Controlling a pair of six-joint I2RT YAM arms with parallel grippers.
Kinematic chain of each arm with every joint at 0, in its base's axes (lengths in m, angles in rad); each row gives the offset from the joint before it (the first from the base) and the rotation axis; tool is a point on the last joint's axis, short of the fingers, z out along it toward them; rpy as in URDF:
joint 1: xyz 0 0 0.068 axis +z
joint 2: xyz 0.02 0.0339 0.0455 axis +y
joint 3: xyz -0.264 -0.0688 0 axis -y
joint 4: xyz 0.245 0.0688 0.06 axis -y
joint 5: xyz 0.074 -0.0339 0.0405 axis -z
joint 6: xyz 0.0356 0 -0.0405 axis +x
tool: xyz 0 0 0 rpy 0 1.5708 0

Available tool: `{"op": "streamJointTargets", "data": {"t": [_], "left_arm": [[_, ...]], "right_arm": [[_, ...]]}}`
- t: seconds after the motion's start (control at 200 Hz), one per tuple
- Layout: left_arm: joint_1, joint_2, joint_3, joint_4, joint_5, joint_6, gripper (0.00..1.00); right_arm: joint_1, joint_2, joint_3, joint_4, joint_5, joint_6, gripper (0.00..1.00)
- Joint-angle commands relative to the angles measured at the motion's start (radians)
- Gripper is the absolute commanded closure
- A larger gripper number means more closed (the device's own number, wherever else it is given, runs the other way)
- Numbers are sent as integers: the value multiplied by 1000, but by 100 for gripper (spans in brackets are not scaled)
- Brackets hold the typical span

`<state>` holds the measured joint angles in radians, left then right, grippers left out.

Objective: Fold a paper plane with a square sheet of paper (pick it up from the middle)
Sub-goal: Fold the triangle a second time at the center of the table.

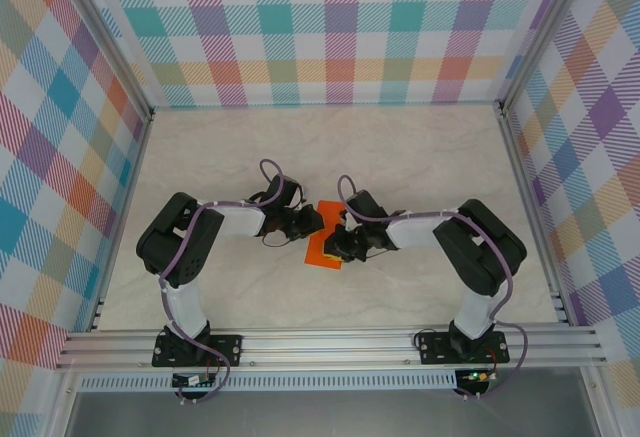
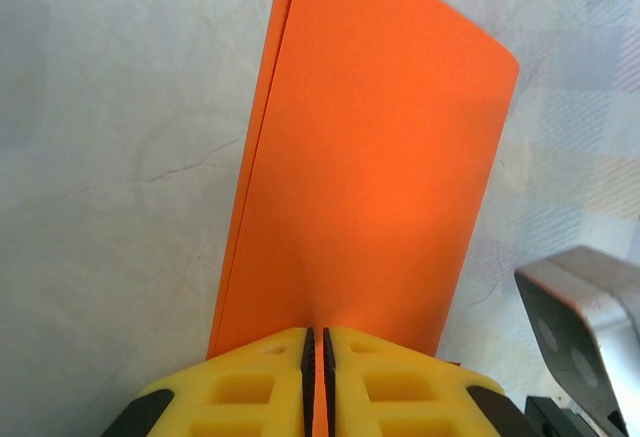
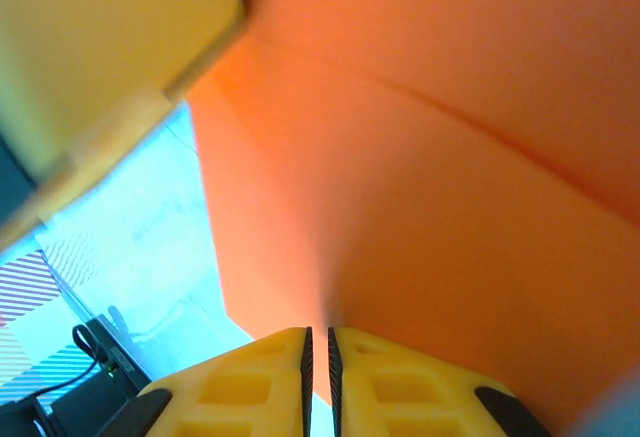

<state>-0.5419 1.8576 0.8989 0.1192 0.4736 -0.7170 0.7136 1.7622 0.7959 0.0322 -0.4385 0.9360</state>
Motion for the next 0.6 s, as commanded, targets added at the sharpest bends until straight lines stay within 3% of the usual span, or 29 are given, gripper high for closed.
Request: {"op": "streamJointTargets", "data": {"t": [0.0, 0.255, 0.335, 0.595], "left_arm": [[-3, 58, -35, -64, -67, 9, 86], [-3, 51, -31, -64, -53, 10, 86], [-3, 45, -26, -59, -41, 10, 85], [-3, 4, -5, -70, -29, 7, 84]], "right_arm": [[0, -64, -74, -87, 1, 14, 83], [-2, -186, -77, -242, 70, -46, 81], [-14, -215, -69, -249, 116, -35, 75], [-74, -118, 20, -194, 119, -15, 61]]}}
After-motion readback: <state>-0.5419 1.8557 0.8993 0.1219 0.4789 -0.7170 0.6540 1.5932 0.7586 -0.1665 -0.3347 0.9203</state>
